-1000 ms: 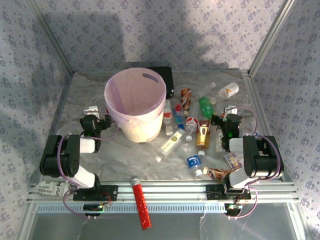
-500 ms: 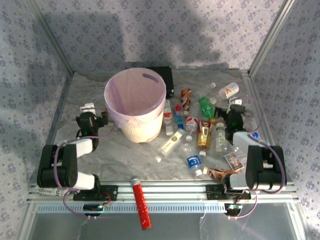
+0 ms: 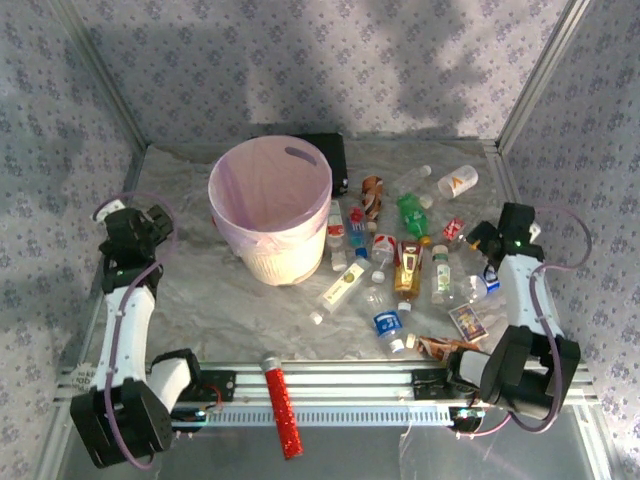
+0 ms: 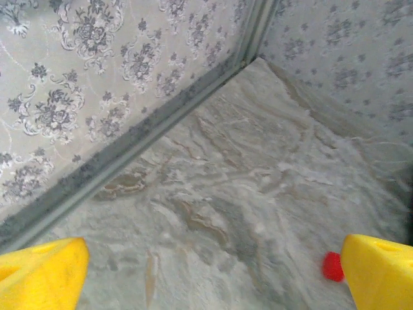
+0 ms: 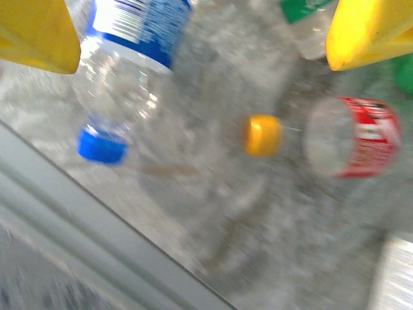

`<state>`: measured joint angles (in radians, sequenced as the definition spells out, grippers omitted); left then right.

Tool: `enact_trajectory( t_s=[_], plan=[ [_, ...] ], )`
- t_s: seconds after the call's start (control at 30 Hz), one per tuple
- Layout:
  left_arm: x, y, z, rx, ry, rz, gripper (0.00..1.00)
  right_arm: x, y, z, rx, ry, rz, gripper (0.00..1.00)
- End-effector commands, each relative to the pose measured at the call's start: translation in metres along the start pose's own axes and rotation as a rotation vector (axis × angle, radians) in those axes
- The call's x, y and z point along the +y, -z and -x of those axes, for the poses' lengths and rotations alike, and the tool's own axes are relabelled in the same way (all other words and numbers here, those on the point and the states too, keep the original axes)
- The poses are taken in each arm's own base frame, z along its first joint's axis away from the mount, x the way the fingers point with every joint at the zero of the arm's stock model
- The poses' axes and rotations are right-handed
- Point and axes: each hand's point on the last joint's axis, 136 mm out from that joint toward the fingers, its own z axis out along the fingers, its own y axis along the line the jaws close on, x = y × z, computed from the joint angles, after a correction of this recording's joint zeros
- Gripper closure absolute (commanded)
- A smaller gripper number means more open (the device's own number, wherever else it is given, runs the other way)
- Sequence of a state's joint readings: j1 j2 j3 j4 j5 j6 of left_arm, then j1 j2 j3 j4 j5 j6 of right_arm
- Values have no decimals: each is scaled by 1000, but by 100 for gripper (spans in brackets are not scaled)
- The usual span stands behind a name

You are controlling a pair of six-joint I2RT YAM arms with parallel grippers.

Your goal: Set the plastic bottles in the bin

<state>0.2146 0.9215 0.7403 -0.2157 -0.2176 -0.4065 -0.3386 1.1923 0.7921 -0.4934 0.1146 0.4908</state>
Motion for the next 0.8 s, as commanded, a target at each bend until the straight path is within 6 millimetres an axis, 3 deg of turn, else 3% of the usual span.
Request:
enact_trajectory(
  t_s=[0.0,0.23,0.33,0.43,0.77],
  plan=[
    [-29,32,6,110,83,-145,0,-12,-15,-31,155,-99,33,1],
    [-95,86,46,148,147,-471,3,-14,-42,-37,189,-115,74,1],
    [-120,105,51,163,128,-560,4,-16,-50,-39,203,-116,61,1],
    [-138,113,43,202,88,-610,5,-17,-57,-42,220,-114,53,1],
    [-187,110,5,337,11,-715,8,-9,-73,-57,276,-92,40,7]
  ],
)
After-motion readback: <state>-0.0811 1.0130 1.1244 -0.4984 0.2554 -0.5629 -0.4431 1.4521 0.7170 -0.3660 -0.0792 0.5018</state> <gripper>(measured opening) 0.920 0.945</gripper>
